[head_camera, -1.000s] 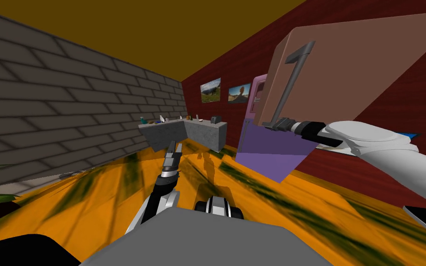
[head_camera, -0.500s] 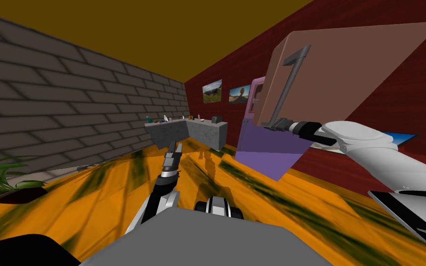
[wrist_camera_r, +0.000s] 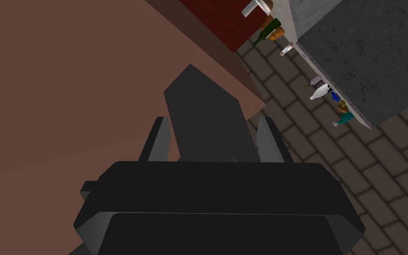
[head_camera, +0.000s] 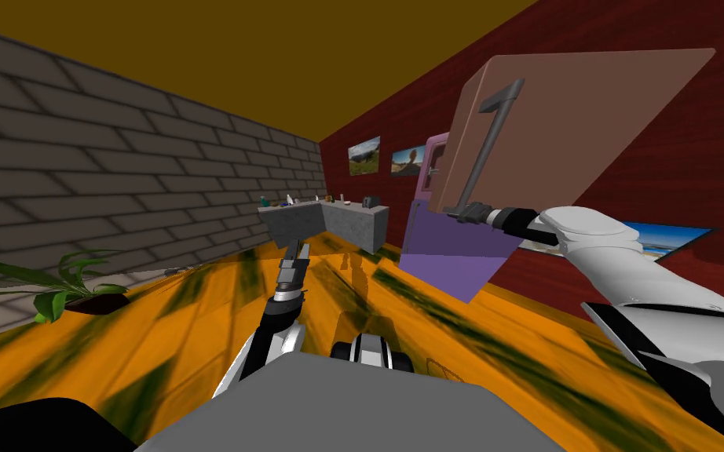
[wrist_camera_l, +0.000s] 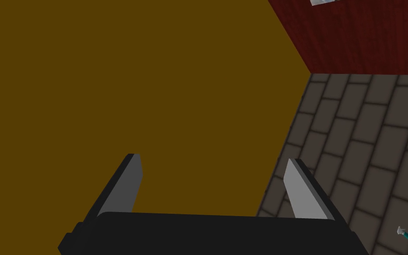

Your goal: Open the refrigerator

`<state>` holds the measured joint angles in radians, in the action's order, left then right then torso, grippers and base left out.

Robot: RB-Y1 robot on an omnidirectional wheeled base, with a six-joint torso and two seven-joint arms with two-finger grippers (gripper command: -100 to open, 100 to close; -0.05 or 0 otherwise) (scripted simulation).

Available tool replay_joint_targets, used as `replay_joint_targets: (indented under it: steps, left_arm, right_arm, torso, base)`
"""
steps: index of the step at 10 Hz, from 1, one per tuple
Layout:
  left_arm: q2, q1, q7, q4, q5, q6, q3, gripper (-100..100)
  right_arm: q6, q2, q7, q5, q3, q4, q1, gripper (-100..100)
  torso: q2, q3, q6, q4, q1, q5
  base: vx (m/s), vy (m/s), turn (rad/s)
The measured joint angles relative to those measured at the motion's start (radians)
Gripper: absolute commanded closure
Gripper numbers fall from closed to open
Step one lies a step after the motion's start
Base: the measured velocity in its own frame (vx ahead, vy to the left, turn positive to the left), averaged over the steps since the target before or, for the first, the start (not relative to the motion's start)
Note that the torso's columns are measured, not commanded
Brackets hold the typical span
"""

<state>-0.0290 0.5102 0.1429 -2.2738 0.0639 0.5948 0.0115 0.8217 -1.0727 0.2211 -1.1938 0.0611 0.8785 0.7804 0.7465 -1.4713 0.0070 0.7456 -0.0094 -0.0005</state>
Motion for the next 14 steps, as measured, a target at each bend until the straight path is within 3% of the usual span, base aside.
replay_joint_targets:
  steps: [2, 4, 14]
  left_arm:
    - [0.000, 0.000, 0.000, 0.000, 0.000, 0.000, 0.000, 0]
    - [0.000, 0.000, 0.000, 0.000, 0.000, 0.000, 0.000, 0]
    - [0.000, 0.000, 0.000, 0.000, 0.000, 0.000, 0.000, 0]
  right_arm:
    - [0.041, 0.021, 0.007, -0.034, 0.015, -0.047, 0.030, 100]
    - [0.092, 0.057, 0.030, -0.082, 0.051, -0.120, 0.089, 100]
    - [0.122, 0.075, 0.045, -0.079, 0.045, -0.140, 0.110, 100]
  torso:
    - [-0.011, -0.006, -0.002, -0.004, 0.007, 0.002]
    - [-0.009, -0.005, -0.008, -0.008, 0.010, 0.001]
    - [-0.008, -0.005, -0.004, -0.007, 0.001, -0.002]
  base:
    - [-0.113, -0.048, 0.021]
    - [-0.110, -0.071, 0.048]
    - [-0.190, -0.181, 0.170]
